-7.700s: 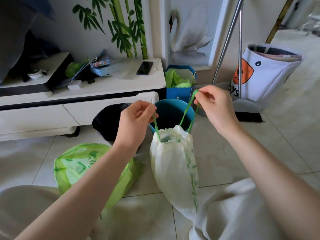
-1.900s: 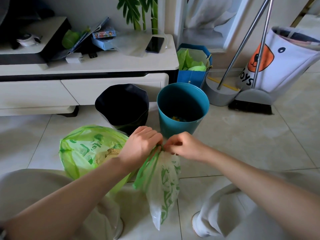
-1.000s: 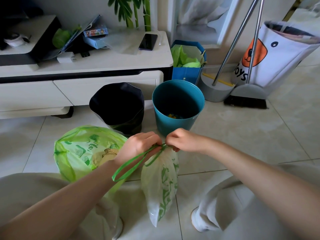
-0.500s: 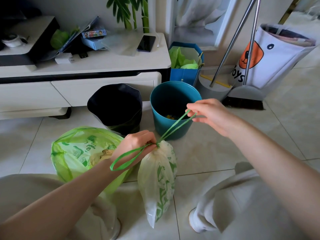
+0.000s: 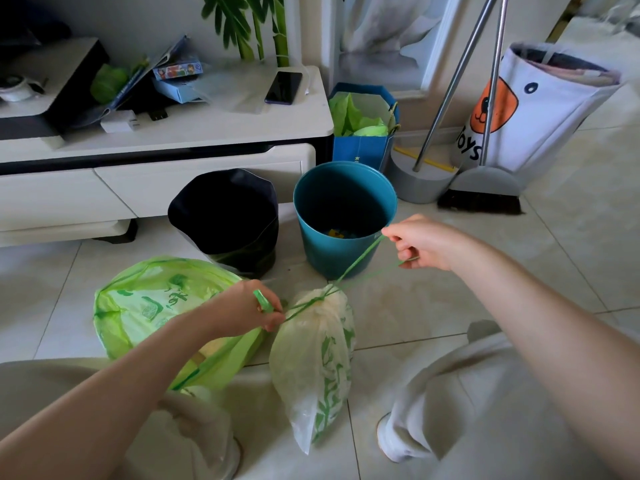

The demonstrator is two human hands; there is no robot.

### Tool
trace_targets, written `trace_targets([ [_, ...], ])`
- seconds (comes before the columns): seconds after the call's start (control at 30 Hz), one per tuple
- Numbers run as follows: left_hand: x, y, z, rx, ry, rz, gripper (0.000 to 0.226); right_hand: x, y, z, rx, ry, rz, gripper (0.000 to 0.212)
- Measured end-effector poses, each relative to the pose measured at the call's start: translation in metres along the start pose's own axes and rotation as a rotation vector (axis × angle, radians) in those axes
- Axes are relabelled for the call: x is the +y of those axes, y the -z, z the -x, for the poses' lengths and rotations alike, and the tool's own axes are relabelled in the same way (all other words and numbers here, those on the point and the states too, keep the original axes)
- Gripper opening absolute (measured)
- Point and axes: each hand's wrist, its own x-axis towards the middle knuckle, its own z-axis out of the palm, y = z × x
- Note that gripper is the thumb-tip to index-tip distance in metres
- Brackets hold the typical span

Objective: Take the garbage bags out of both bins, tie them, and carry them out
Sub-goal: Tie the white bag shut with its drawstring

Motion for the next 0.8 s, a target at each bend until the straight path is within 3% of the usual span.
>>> trace_targets([
  [0.13,-0.006,0.011,0.003,0.011,0.075,0.000,0.026,-0.004,0.013,0.001,0.192,0.074,0.008,0.015],
  [0.4,0.019,0.036,0.013,0.407,0.088,0.571,0.015,-0.018,0.059,-0.003,0.426,0.253,-0.279,0.016],
  [0.57,0.043,0.037,0.013,0.498,0.044,0.618,0.013,-0.026,0.072,-0.004,0.577,0.427,-0.315,0.028],
  [0.8,0.045,0.022,0.010,0.539,0.092,0.592,0.014,-0.024,0.074,-0.009,0.643,0.456,-0.203,0.030],
])
